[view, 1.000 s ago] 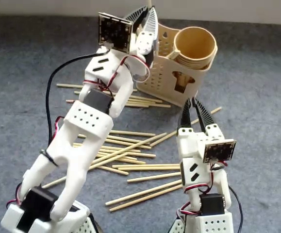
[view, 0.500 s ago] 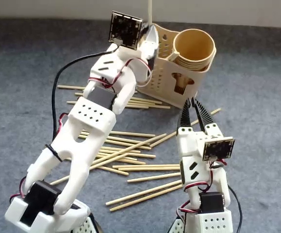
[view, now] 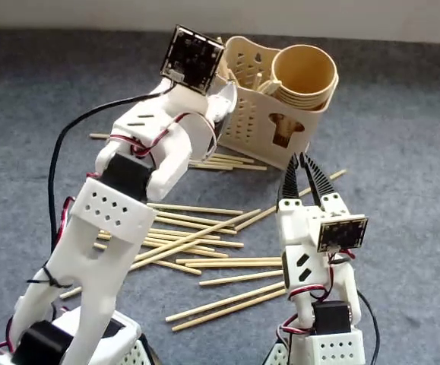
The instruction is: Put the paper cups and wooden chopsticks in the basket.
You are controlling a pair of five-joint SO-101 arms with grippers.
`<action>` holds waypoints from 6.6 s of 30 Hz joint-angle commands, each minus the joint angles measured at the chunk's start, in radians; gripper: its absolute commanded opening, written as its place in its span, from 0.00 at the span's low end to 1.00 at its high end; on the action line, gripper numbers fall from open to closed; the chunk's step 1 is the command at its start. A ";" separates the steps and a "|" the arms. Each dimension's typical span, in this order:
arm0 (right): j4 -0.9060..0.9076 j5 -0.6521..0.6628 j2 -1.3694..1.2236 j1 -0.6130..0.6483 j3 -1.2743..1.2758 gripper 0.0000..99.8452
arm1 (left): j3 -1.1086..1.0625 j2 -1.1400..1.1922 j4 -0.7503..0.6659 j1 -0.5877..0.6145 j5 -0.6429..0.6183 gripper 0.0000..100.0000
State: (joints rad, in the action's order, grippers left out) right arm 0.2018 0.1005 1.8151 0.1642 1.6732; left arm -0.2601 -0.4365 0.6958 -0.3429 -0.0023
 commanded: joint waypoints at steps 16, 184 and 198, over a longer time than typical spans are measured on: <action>-0.005 0.014 0.012 0.019 0.090 0.05 | -0.047 -0.090 0.634 0.028 0.233 0.05; -0.005 0.043 0.012 0.019 0.090 0.05 | 0.282 0.194 -0.411 0.150 -0.301 0.08; -0.005 0.052 0.012 0.019 0.090 0.05 | 0.094 0.012 0.147 0.288 0.018 0.08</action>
State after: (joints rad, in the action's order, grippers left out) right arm 0.2018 0.1389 1.8151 0.1642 1.6732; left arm -0.0806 -0.3368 0.7587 -0.1005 -0.0499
